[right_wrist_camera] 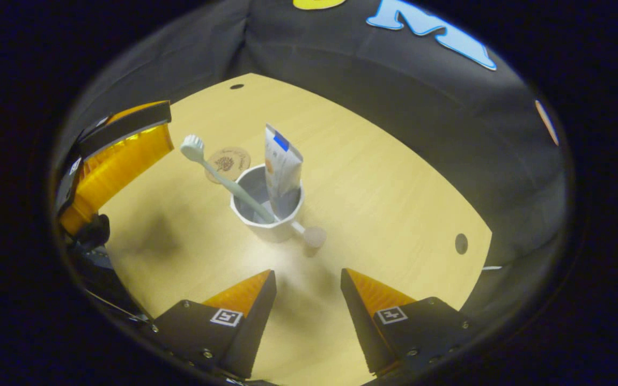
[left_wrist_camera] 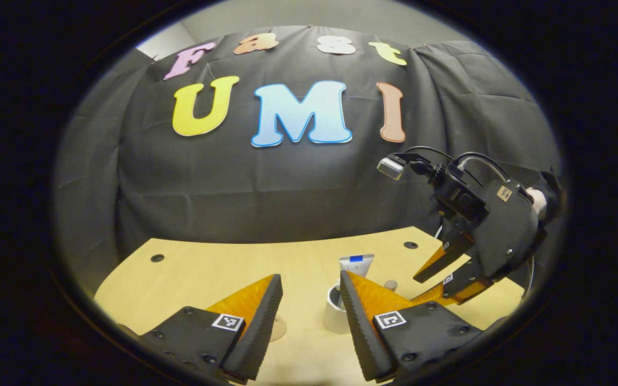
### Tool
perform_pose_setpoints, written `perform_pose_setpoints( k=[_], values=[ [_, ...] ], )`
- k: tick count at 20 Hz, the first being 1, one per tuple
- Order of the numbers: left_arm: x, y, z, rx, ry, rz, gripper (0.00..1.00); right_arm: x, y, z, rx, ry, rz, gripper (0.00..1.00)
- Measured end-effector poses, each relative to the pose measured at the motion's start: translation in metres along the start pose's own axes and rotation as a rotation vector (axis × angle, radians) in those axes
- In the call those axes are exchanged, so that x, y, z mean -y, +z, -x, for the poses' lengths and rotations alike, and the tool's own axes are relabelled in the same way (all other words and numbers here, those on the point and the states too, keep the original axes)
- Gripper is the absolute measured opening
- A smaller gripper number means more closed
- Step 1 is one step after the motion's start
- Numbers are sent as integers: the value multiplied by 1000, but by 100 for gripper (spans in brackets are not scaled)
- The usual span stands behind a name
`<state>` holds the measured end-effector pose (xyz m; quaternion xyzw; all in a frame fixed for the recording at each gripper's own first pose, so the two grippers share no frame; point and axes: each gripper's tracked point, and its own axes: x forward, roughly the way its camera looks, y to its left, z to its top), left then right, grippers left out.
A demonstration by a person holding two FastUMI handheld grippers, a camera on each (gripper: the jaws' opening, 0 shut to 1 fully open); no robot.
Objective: Put the toothbrush and toothpaste on the desktop into the cup, then pick up the cup and place it on the coaster on the desktop.
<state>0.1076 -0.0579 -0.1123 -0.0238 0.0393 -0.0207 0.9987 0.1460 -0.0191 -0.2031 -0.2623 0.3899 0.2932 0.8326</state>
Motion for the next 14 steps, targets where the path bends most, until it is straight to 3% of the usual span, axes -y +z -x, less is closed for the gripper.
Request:
perform_pose_setpoints(
  k=[8, 14],
  values=[
    [-34, -33, 17, -79, 76, -1, 74, 4, 35, -14, -83, 78, 183, 75],
    [-50, -49, 29, -116, 121, 28, 74, 1, 35, -37, -188, 124, 283, 75]
  ],
)
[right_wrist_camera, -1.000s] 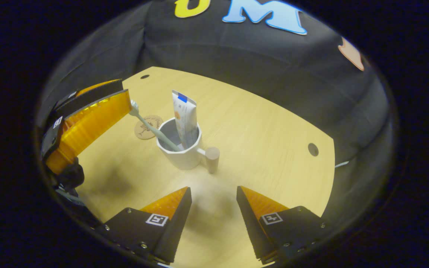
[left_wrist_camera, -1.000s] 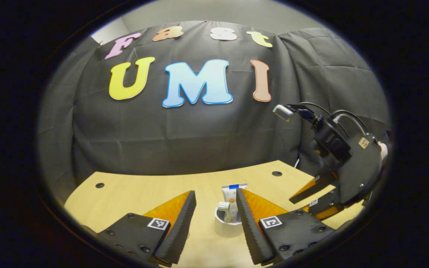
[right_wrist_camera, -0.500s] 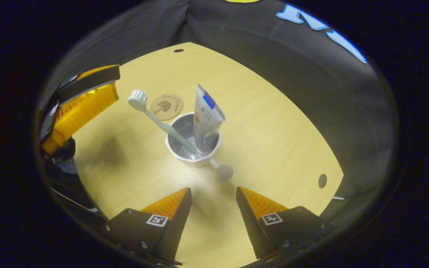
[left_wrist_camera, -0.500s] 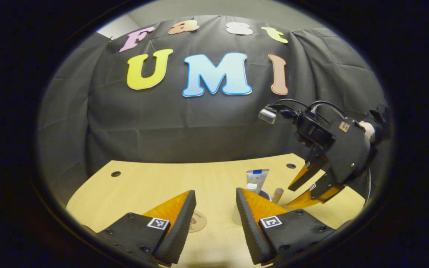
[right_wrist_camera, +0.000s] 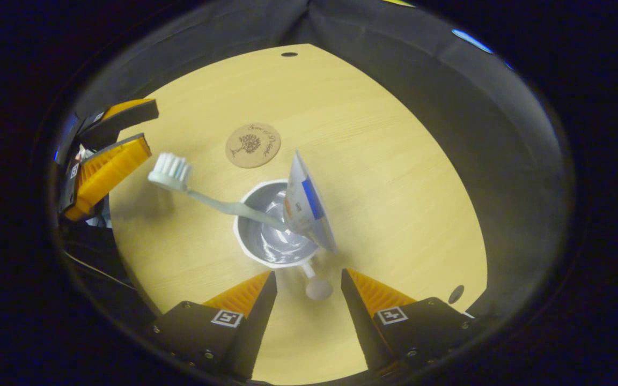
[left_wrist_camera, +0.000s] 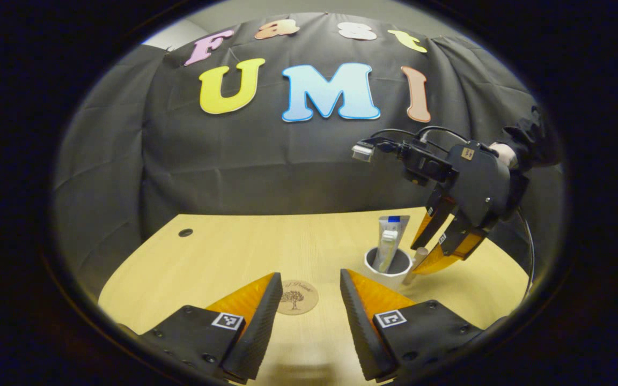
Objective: Put the toothbrush and toothpaste on the desktop into the cup, then pick up the cup and place it on the coaster on the desktop.
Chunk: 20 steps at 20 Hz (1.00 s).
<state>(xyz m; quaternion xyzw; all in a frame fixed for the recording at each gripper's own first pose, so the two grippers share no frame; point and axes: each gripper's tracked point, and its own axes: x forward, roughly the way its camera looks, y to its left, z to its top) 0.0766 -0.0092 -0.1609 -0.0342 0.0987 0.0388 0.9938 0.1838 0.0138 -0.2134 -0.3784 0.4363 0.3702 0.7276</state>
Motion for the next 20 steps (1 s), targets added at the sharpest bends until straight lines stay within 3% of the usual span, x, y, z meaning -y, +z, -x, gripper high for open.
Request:
perform_pose_setpoints(
  k=[3, 7, 9, 11, 13, 14, 19, 20],
  values=[
    [-9, -13, 7, -24, 22, 7, 74, 1, 3, -11, -36, 15, 45, 75],
    [-20, -25, 10, -65, 53, 19, 74, -4, 4, -25, -68, 41, 63, 67],
    [-24, -24, 12, -65, 66, 25, 75, -2, 1, -30, -90, 37, 78, 51],
    [-28, -23, 11, -65, 76, 29, 75, -1, -5, -34, -100, 32, 81, 41],
    [-29, -23, 12, -65, 78, 33, 75, 5, -5, -45, -75, 13, 79, 41],
    [-29, -23, 11, -65, 78, 34, 75, 8, -3, -32, -55, 7, 72, 23],
    [-21, -19, 6, -64, 67, 32, 75, 3, -4, -32, -6, 6, 44, 15],
    [-19, -19, 6, -64, 65, 33, 75, -1, -5, -28, -3, 17, 33, 19]
  ],
)
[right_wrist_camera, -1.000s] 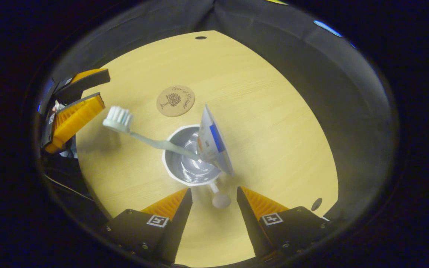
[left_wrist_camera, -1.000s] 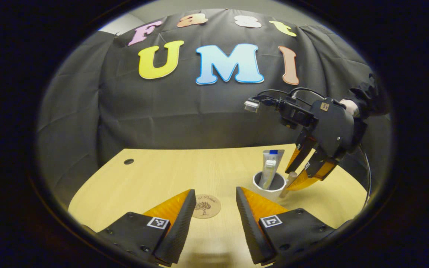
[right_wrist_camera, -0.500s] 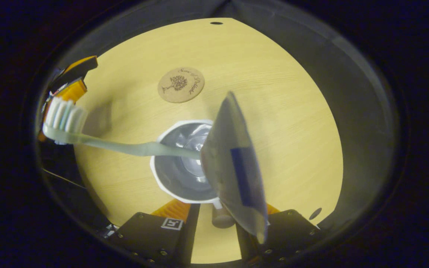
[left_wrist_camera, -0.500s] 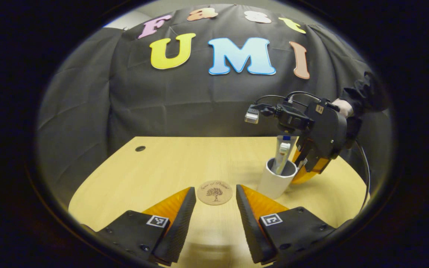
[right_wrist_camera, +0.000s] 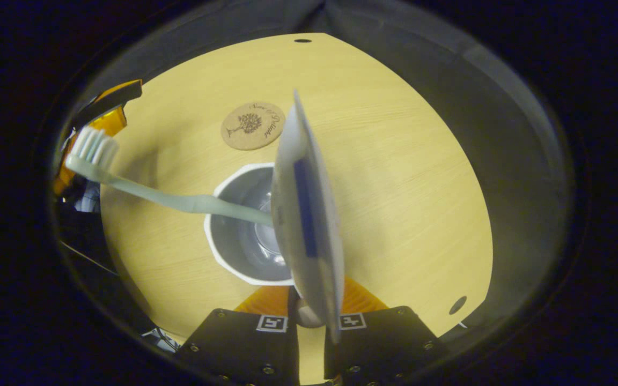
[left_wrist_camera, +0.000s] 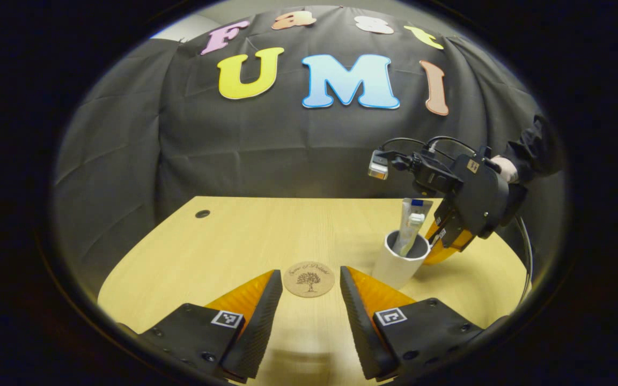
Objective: Put the toothbrush and toothpaste on the desktop into the cup, then pick up the cup and place it on the coaster on the desktop.
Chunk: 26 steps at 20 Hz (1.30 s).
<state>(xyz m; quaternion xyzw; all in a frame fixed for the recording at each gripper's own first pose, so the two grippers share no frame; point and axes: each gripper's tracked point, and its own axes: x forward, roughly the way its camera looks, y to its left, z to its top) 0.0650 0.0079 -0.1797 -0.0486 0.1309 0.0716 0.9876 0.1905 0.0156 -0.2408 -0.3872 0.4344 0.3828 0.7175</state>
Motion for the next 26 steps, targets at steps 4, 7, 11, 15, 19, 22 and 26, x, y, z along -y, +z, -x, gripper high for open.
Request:
perform_pose_setpoints(
  k=[4, 7, 11, 15, 19, 22, 26],
  values=[
    [6, 0, -1, -8, -5, 7, 75, -13, 4, 1, 50, 15, -44, 18],
    [7, 1, -3, -7, -3, 10, 75, -23, 5, 1, 76, 16, -70, 19],
    [3, -5, 1, -8, 3, 19, 75, -36, 9, -4, 110, 16, -102, 18],
    [-6, -12, 7, -10, 16, 29, 75, -48, 21, -5, 128, 34, -128, 18],
    [-17, -13, 11, -12, 30, 35, 75, -53, 42, 2, 150, 40, -142, 18],
    [-28, -14, 16, -8, 36, 40, 74, -55, 59, 4, 164, 40, -154, 18],
    [-46, -13, 20, -5, 50, 47, 74, -60, 84, 2, 167, 34, -151, 18]
  ],
)
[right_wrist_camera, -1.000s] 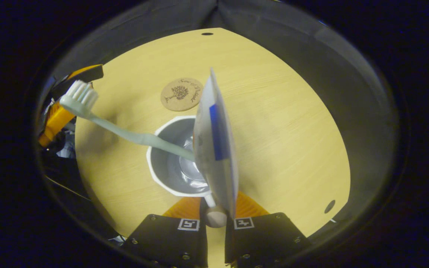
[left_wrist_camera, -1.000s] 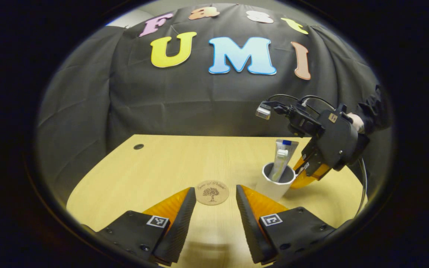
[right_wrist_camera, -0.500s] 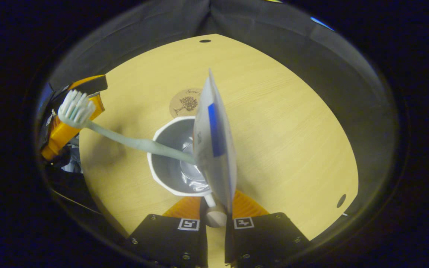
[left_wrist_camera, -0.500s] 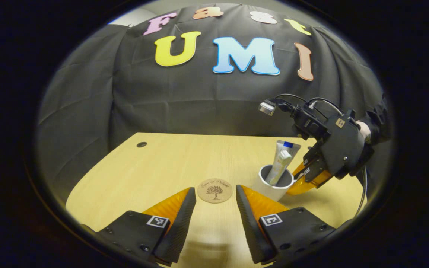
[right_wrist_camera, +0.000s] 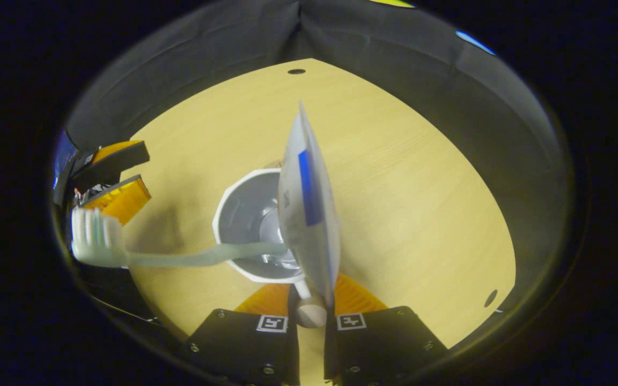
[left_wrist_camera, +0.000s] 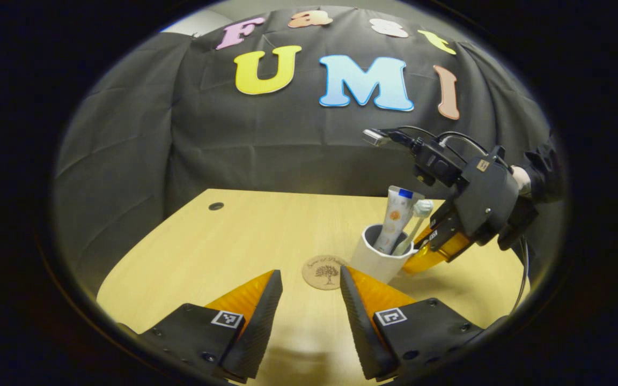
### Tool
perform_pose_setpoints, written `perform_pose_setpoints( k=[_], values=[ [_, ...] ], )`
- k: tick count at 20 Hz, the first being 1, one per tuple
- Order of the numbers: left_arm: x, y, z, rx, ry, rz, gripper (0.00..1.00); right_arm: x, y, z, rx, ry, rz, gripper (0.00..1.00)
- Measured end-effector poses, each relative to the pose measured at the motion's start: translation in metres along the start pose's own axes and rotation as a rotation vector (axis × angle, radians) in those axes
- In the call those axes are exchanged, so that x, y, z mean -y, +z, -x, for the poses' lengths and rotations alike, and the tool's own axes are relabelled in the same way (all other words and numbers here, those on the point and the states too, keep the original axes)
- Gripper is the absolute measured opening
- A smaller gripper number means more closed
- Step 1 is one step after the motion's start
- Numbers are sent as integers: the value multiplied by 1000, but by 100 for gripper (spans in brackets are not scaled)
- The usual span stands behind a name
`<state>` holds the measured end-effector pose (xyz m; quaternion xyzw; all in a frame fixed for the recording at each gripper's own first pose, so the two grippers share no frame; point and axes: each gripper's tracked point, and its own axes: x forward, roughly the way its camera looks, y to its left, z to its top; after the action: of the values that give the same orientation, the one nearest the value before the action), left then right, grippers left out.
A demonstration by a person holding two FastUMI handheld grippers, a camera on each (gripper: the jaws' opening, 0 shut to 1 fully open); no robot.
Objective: Put the toothbrush and toothpaste on the desktop into the cup, then pick up the cup and place it on the coaster on the desktop.
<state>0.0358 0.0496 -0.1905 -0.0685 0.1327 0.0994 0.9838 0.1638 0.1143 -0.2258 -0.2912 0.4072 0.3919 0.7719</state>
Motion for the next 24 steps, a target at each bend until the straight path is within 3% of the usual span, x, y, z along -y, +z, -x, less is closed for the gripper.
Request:
perform_pose_setpoints(
  k=[10, 13, 14, 24],
  values=[
    [-58, -4, 11, -1, 43, 17, 75, -13, 48, -19, -19, -8, 19, 18],
    [-70, -4, 11, 0, 48, 17, 75, -14, 57, -25, -27, -10, 22, 22],
    [-72, -3, 10, 0, 50, 17, 75, -14, 56, -24, -31, -14, 24, 14],
    [-89, -4, 5, -6, 42, 22, 74, -12, 50, -25, -74, -40, 21, 18]
  ],
)
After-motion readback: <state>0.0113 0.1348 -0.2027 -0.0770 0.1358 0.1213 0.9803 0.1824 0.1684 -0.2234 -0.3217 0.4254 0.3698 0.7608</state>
